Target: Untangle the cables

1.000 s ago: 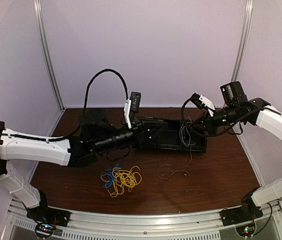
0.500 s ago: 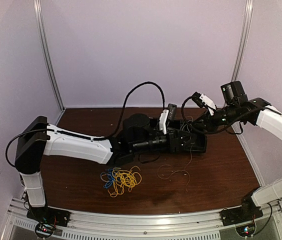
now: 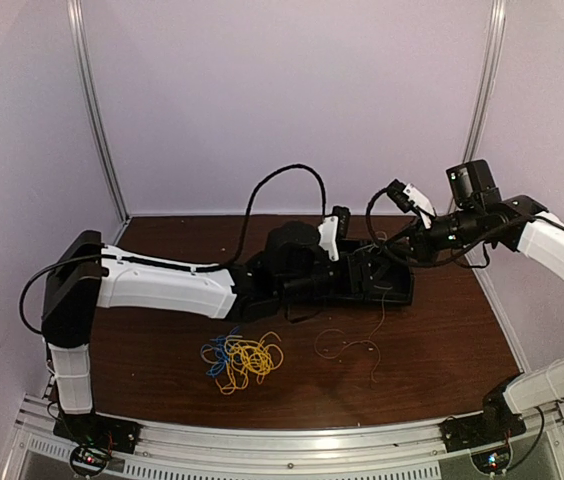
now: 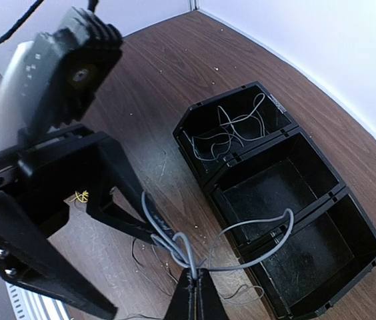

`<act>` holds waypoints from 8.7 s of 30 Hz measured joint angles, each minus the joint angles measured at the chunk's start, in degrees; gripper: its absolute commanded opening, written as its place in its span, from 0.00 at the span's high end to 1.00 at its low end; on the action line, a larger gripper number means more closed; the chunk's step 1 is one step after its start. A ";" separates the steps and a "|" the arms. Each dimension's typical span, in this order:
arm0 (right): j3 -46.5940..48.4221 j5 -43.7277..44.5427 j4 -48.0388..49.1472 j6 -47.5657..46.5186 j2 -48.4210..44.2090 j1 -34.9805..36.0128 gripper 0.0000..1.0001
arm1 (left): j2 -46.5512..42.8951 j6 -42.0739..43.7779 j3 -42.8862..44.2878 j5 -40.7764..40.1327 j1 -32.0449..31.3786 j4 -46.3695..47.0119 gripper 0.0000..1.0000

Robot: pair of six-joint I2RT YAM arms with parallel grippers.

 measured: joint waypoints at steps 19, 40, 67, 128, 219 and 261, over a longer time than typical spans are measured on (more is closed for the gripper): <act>0.02 -4.87 -0.61 1.53 0.00 0.09 1.00 | 2.60 6.32 3.50 -4.57 0.94 -2.23 1.00; -0.20 1.95 1.55 3.34 1.75 -1.40 1.00 | -16.35 18.36 -13.18 7.34 -0.26 4.28 0.52; 0.15 -7.37 0.46 5.97 2.01 -1.40 1.00 | 2.29 21.64 6.62 -12.00 -0.92 -7.15 0.57; -7.06 -8.57 -3.02 -7.82 6.12 -5.90 0.81 | -0.57 18.62 -19.10 15.63 -3.21 16.22 0.50; -2.29 -3.13 9.20 -1.49 15.76 24.72 1.00 | -20.87 6.32 -42.60 -22.51 -9.53 17.25 0.64; -3.52 -3.98 8.92 -1.77 14.12 23.98 1.00 | -15.74 8.17 -42.07 -19.85 -6.64 30.42 0.90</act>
